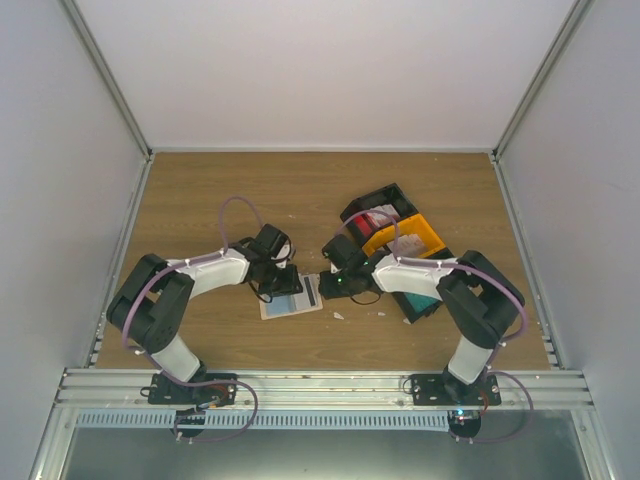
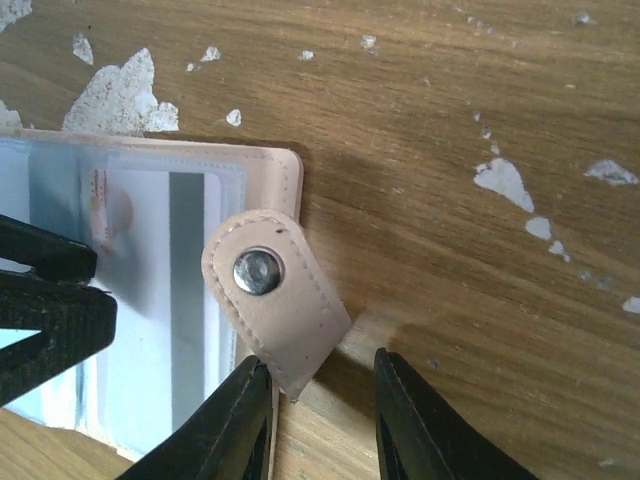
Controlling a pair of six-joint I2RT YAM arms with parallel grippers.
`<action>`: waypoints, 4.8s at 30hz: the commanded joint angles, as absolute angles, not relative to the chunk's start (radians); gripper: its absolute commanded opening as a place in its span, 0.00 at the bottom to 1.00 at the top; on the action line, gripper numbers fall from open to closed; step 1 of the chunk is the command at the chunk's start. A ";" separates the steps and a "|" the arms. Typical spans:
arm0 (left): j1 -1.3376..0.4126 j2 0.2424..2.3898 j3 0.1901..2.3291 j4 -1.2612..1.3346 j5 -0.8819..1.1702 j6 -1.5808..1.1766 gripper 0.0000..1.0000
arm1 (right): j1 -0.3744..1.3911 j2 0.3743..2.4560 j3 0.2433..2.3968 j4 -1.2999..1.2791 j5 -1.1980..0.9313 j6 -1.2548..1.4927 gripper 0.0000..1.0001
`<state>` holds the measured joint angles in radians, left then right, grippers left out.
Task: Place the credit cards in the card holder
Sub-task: Insert the credit card into the card holder, then move the storage box to the center of the board, then pick up the credit card from the storage box.
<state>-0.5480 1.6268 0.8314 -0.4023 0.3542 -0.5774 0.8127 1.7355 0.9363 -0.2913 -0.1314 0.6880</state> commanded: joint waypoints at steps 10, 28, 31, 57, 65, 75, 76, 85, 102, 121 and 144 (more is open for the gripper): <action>-0.555 1.657 0.844 -0.353 0.345 -0.598 0.41 | 0.790 1.788 0.943 -0.206 -0.209 0.696 0.30; -0.554 1.371 0.855 -0.366 0.291 -0.563 0.60 | 0.763 1.477 0.965 -0.403 -0.047 0.632 0.41; -0.553 1.296 0.865 -0.388 0.194 -0.568 0.66 | 0.743 1.380 0.959 -0.483 0.027 0.601 0.44; -0.532 0.995 0.760 -0.287 0.075 -0.521 0.99 | 0.443 1.199 0.832 -0.881 0.338 0.720 0.31; -0.499 1.004 0.741 -0.261 0.129 -0.563 0.99 | 0.378 1.322 0.817 -0.716 0.255 0.642 0.32; -0.450 1.009 0.717 -0.258 0.204 -0.599 0.99 | 0.337 1.442 0.833 -0.538 0.158 0.529 0.33; -0.448 1.010 0.716 -0.258 0.205 -0.601 0.99 | 0.337 1.457 0.842 -0.533 0.154 0.523 0.33; -0.444 1.019 0.671 -0.246 0.269 -0.618 0.98 | 0.335 1.484 0.816 -0.573 0.121 0.490 0.39; -0.500 1.196 0.623 -0.047 0.488 -0.689 0.75 | 0.335 1.457 0.792 -0.575 0.004 0.482 0.29; -0.762 1.629 0.834 0.173 0.518 -0.783 0.43 | 0.334 1.417 0.786 -0.602 -0.023 0.470 0.25; -0.874 1.969 1.108 0.155 0.538 -0.813 0.24 | 0.335 1.437 0.791 -0.573 -0.091 0.428 0.18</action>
<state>-0.8650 1.9343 1.0744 0.1417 0.5171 -0.8261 0.3397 1.4696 0.7853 -0.5678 -0.0322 0.4416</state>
